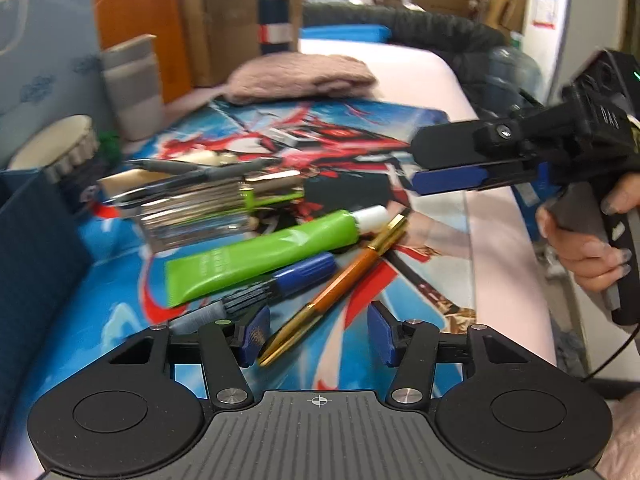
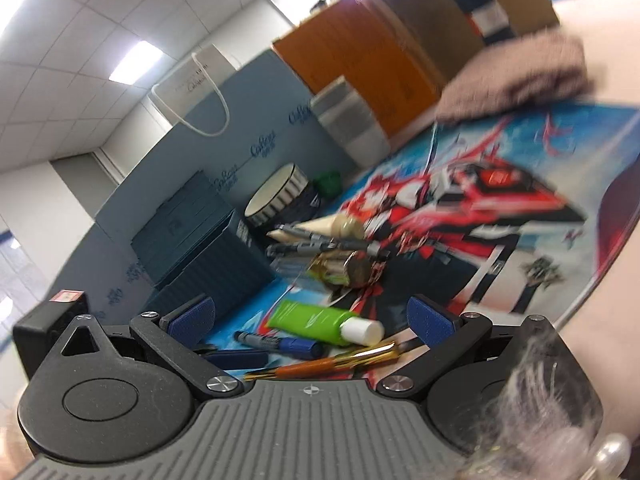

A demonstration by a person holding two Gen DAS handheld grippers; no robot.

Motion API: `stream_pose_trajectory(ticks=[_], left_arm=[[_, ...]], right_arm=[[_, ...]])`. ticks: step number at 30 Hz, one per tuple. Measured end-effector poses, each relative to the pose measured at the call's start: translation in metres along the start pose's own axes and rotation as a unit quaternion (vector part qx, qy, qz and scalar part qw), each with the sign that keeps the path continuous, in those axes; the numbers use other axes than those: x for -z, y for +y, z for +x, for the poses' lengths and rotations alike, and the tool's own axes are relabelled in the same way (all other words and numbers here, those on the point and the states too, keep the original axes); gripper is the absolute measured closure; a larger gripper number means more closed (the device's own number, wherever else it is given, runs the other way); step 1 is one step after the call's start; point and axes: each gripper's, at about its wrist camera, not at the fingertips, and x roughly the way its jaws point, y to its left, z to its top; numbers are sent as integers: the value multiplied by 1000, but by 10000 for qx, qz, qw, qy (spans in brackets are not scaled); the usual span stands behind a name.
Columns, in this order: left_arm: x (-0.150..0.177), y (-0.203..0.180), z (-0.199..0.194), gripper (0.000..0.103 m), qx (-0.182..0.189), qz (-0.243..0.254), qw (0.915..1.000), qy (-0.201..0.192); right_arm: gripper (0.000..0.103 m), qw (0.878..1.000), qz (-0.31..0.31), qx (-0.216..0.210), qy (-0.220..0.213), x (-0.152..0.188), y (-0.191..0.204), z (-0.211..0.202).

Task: Organize rigid objects
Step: 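Swing the right tool down to the mat and grasp the orange pen, then lift the orange pen with the right tool and carry it toward the box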

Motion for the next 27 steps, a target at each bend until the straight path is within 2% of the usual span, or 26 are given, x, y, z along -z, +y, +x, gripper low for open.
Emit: stream_pose_trajectory(ticks=[3, 8, 9, 11, 12, 13, 15, 21, 25, 27], left_arm=[[-8, -4, 7, 51, 208, 189, 9995, 112], [-14, -9, 15, 51, 232, 270, 9993, 114], [-14, -9, 15, 54, 236, 271, 9993, 90], [-15, -9, 14, 67, 237, 294, 9993, 54], [-16, -8, 13, 81, 218, 276, 9994, 60], [-17, -6, 13, 88, 214, 264, 9994, 79], [-17, -2, 12, 92, 213, 220, 9995, 103], [-13, -4, -18, 95, 69, 416, 9987, -299], [-7, -2, -47, 95, -150, 489, 9974, -510], [-1, 4, -56, 95, -211, 432, 9976, -490]], right_arm=[[0, 9985, 331, -314, 308, 1, -3, 11], [0, 9973, 480, -439, 343, 2, 0, 22], [0, 9970, 503, -469, 364, 2, 0, 24], [0, 9970, 563, -431, 321, 2, 0, 24], [0, 9972, 584, -382, 274, 2, 0, 23], [0, 9973, 601, -346, 222, 1, 0, 21], [0, 9976, 620, -281, 113, 0, 0, 19], [0, 9985, 525, -174, -3, -8, 7, 17], [0, 9985, 462, -270, 107, -10, 16, 27], [0, 9982, 470, -290, 230, -7, 20, 35]])
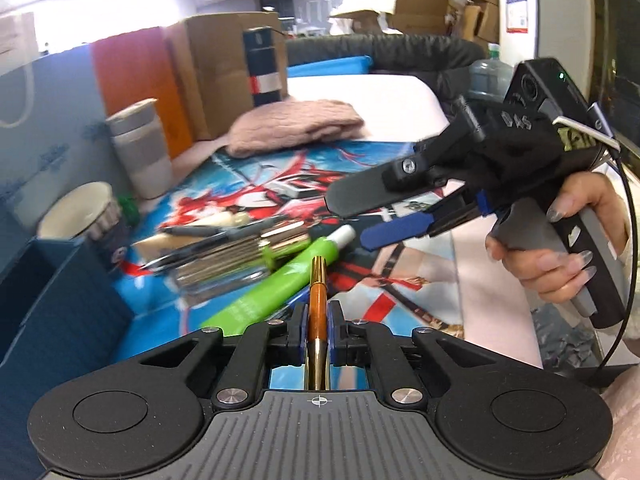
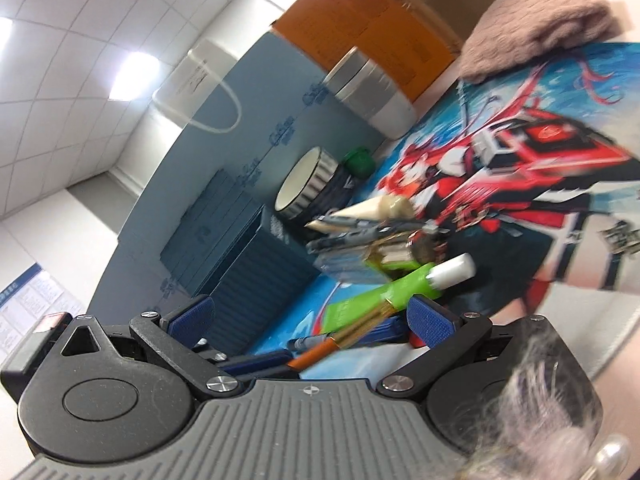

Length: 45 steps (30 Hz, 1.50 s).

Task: Organize rigid objects
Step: 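Lift the orange pen with the right tool and carry it toward the box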

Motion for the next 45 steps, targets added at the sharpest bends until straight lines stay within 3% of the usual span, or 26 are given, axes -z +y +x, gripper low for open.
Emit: stream_pose_trajectory(ticks=[5, 11, 19, 22, 27, 30, 32, 34, 38, 40, 42, 45], left_arm=[[25, 14, 0, 95, 113, -126, 9985, 517], [36, 25, 8, 91, 197, -403, 9972, 602], [27, 30, 33, 86, 1, -542, 9975, 458], [25, 33, 35, 90, 38, -607, 9972, 439], [29, 31, 19, 95, 89, -615, 9980, 144], [29, 34, 2, 95, 166, -735, 9971, -144], [31, 36, -8, 95, 235, -780, 9963, -261], [34, 38, -15, 95, 266, -840, 9956, -333], [38, 43, -24, 95, 298, -951, 9939, -481], [41, 47, -28, 95, 251, -967, 9936, -525], [44, 52, -32, 95, 236, -1019, 9927, -602], [45, 60, -40, 95, 187, -1067, 9911, -772]], right_arm=[[0, 9996, 61, 37, 260, 7, 6, 19], [0, 9993, 24, 87, 356, 13, 12, 30], [0, 9991, 102, 169, 374, 15, 11, 34], [0, 9990, 93, 162, 399, 15, 11, 36], [0, 9981, 60, 280, 538, 15, 14, 43], [1, 9976, 235, 108, 639, 16, 15, 50], [13, 9969, 426, -8, 658, 16, 15, 54], [39, 9961, 585, -78, 660, 14, 15, 57], [61, 9964, 507, -104, 673, 13, 25, 64], [82, 9963, 509, -156, 677, 12, 30, 67], [89, 9968, 429, -184, 654, 10, 36, 70], [92, 9973, 339, -311, 571, 5, 51, 74]])
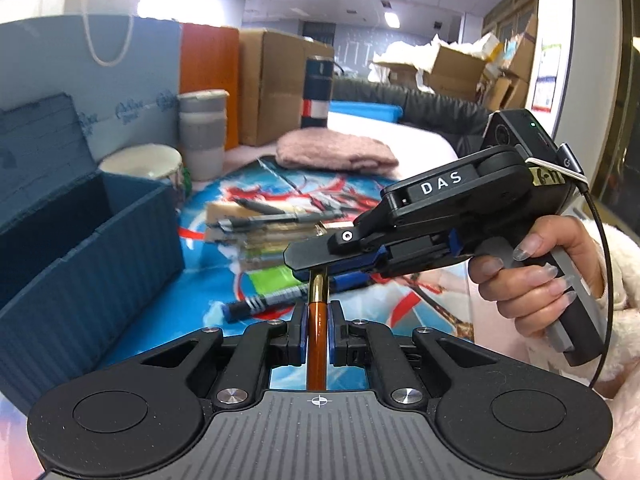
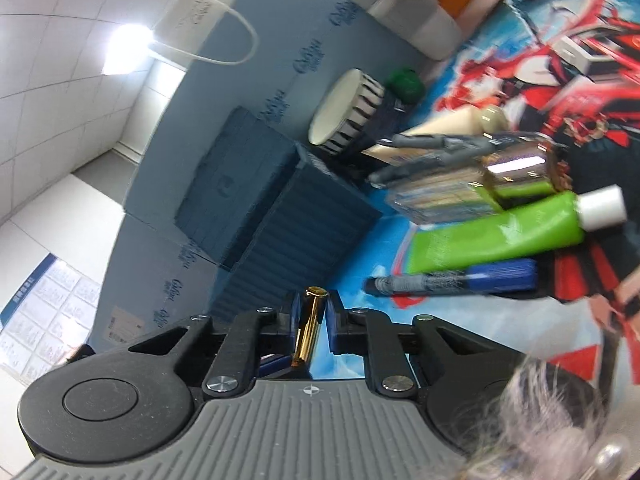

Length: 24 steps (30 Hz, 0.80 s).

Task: Organize rigid objects
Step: 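Lift the orange pen with the right tool and carry it toward the box, then lower the orange pen into the blue box and open the right tool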

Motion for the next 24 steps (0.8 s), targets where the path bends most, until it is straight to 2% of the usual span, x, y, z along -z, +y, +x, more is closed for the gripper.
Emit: stream_pose_trajectory(ticks=[4, 6, 8, 9, 10, 11, 12, 14, 16, 19, 24], left_arm=[[-12, 12, -15, 90, -274, -138, 9982, -512], [-24, 20, -25, 89, -419, -310, 9953, -816], [-36, 27, -35, 83, -706, -381, 9914, -1037], [-40, 30, -40, 74, -938, -407, 9883, -1131], [-44, 33, -44, 57, -1266, -440, 9839, -1185], [-45, 36, -48, 45, -1596, -469, 9785, -1220], [-46, 40, -50, 25, -1960, -482, 9719, -1215], [-44, 51, -55, 22, -2648, -593, 9537, -1301], [-38, 70, -63, 22, -2953, -1002, 9406, -1340], [-27, 97, -72, 20, -2940, -1610, 9320, -1381], [-14, 119, -79, 16, -2916, -2027, 9239, -1426]], right_arm=[[92, 9977, -560, -70, -364, -17, 37, 7], [92, 9948, -772, -127, -651, -31, 56, 11], [92, 9903, -902, -203, -1040, -45, 74, 12], [92, 9871, -990, -206, -1243, -51, 83, 14], [92, 9835, -1087, -163, -1437, -56, 92, 17], [92, 9797, -1194, -93, -1610, -59, 99, 21], [92, 9761, -1299, -16, -1740, -62, 106, 27], [92, 9723, -1384, 112, -1878, -66, 114, 42], [92, 9729, -1335, 189, -1877, -68, 117, 62], [92, 9738, -1339, 277, -1820, -66, 120, 95], [92, 9823, -1200, 499, -1347, -52, 115, 157]])
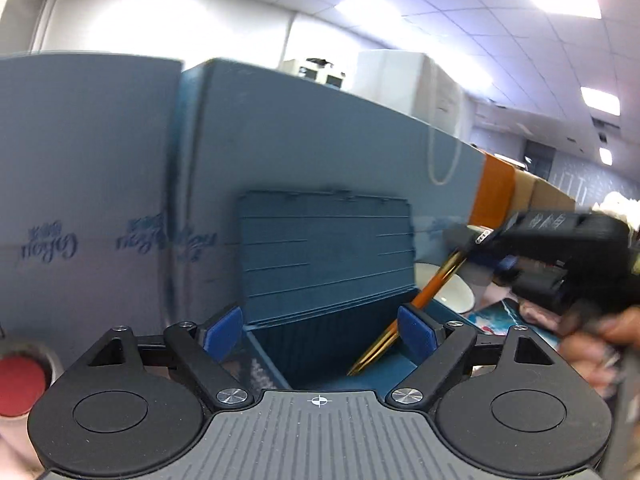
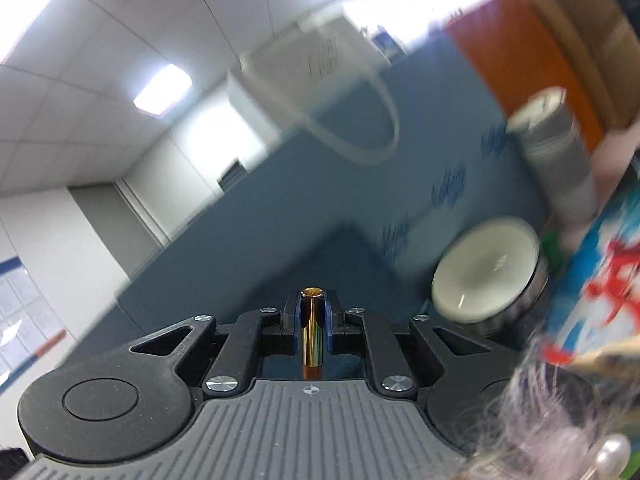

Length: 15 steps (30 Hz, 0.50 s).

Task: Organize rigid objects
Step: 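Lower the orange pen into the blue box and open the right tool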

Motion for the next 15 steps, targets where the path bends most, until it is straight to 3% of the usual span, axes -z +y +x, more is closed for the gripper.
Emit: stream_pose_trajectory(ticks=[8, 15], left_arm=[[2, 15, 5, 15, -58, -308, 9995, 17], [5, 19, 3, 13, 8, -302, 9995, 79]], right_arm=[[92, 9971, -275, 293, 646, 45, 7, 40], [89, 9894, -1041, 559, 849, 49, 15, 41]])
